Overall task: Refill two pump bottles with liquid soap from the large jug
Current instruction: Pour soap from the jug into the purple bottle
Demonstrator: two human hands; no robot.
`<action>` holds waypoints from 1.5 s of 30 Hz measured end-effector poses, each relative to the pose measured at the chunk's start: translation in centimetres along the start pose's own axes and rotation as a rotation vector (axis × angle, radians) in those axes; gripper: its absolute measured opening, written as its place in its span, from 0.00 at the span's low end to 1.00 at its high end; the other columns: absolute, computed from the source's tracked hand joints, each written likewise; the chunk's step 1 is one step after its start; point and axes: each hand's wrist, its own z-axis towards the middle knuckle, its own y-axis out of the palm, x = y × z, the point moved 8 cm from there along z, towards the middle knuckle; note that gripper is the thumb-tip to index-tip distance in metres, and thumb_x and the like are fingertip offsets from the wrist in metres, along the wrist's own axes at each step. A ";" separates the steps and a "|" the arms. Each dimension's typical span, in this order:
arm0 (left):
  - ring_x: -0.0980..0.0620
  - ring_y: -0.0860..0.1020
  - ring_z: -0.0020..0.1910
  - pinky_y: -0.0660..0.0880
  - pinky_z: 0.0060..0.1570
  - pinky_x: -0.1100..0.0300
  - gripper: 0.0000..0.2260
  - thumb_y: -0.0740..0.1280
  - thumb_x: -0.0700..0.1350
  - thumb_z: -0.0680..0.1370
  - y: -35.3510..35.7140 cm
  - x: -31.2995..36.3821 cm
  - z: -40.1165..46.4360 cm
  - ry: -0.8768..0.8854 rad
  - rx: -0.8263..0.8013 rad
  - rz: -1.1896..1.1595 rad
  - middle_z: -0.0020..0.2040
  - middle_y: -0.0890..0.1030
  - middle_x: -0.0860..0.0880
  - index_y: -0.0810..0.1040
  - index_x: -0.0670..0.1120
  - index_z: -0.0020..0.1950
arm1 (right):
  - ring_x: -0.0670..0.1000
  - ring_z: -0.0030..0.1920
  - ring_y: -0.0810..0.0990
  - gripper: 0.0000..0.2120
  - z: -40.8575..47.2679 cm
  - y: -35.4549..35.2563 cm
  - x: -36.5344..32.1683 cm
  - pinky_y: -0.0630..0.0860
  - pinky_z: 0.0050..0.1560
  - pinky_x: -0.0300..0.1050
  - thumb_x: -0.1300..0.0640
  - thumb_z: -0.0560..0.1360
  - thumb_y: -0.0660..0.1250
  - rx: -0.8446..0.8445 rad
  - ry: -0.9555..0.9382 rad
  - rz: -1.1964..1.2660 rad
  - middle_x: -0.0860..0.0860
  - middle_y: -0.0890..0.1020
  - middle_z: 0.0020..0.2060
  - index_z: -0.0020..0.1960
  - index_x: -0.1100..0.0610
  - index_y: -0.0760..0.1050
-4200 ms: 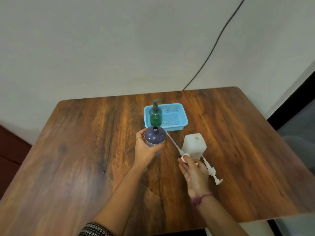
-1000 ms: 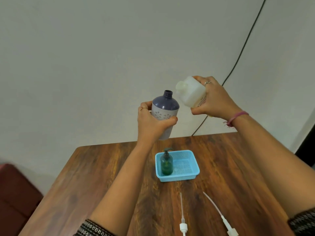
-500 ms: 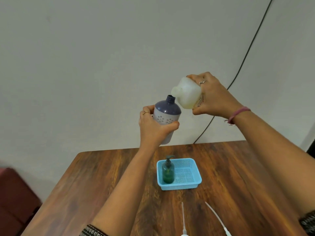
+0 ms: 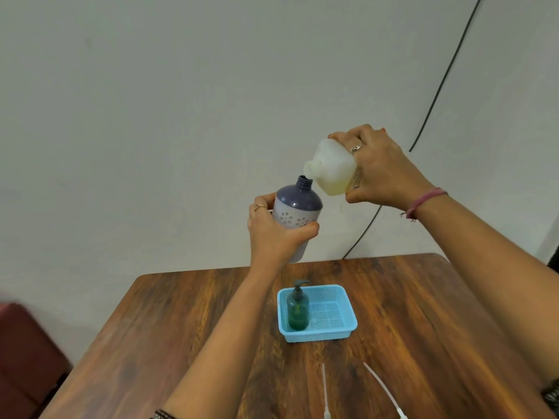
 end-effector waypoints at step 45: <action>0.50 0.76 0.55 0.80 0.51 0.48 0.36 0.75 0.59 0.51 0.0 -0.4 -0.4 -0.023 -0.010 -0.033 0.57 0.73 0.49 0.66 0.55 0.56 | 0.60 0.62 0.70 0.46 0.6 0.1 -0.3 0.50 0.73 0.62 0.56 0.61 0.78 0.023 -0.071 -0.109 0.58 0.69 0.64 0.74 0.54 0.60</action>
